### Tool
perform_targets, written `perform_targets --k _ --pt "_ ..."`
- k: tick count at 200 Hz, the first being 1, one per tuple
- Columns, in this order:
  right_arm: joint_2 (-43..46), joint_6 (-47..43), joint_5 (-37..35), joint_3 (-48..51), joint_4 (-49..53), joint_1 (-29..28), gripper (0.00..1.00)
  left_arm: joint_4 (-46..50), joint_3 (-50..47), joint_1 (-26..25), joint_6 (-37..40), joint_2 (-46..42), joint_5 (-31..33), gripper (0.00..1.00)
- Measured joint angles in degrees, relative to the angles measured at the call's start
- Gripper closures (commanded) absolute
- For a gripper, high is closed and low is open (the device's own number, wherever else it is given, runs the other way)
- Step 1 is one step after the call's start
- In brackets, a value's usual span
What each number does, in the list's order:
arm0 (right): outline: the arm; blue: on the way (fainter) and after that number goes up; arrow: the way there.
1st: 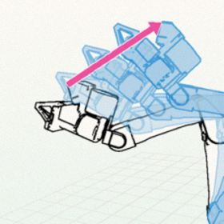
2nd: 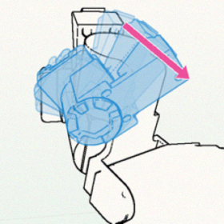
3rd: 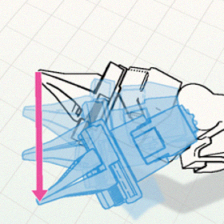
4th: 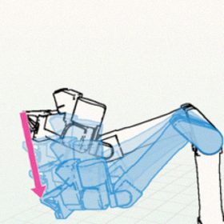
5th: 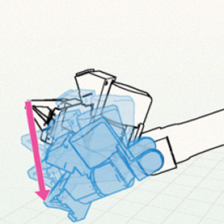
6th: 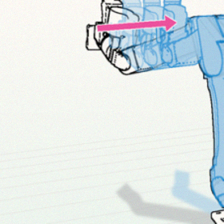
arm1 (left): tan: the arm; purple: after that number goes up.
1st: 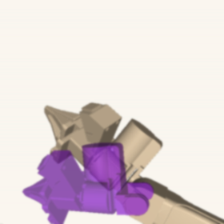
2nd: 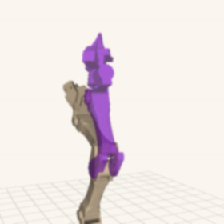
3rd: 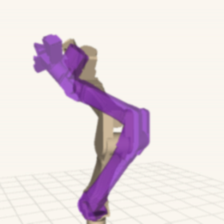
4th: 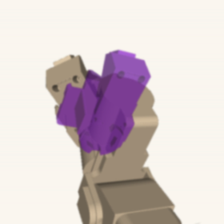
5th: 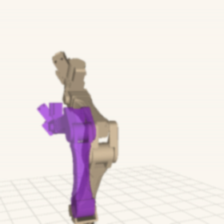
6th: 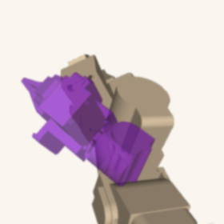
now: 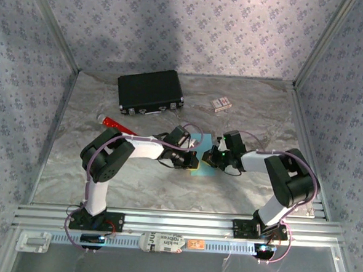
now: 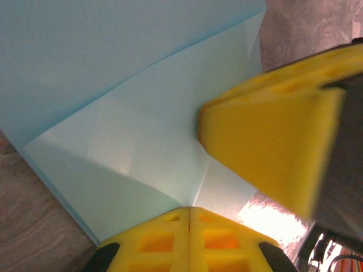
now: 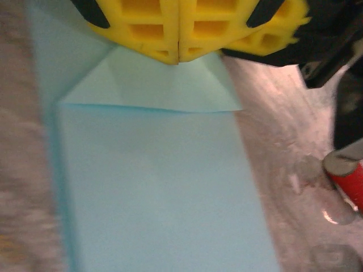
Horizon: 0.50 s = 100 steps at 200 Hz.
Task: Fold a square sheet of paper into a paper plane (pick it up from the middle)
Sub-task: Fold the triangle a second time at the center of the table.
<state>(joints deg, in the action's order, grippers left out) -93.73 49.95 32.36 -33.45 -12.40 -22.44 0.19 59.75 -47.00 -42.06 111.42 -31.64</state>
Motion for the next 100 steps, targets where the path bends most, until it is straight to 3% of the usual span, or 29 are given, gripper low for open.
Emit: perform_targets --k 100 --pt "-1.01 -2.10 0.74 -2.54 1.27 9.60 0.96 -1.97 -1.60 0.02 0.24 -0.57 -0.04 0.98"
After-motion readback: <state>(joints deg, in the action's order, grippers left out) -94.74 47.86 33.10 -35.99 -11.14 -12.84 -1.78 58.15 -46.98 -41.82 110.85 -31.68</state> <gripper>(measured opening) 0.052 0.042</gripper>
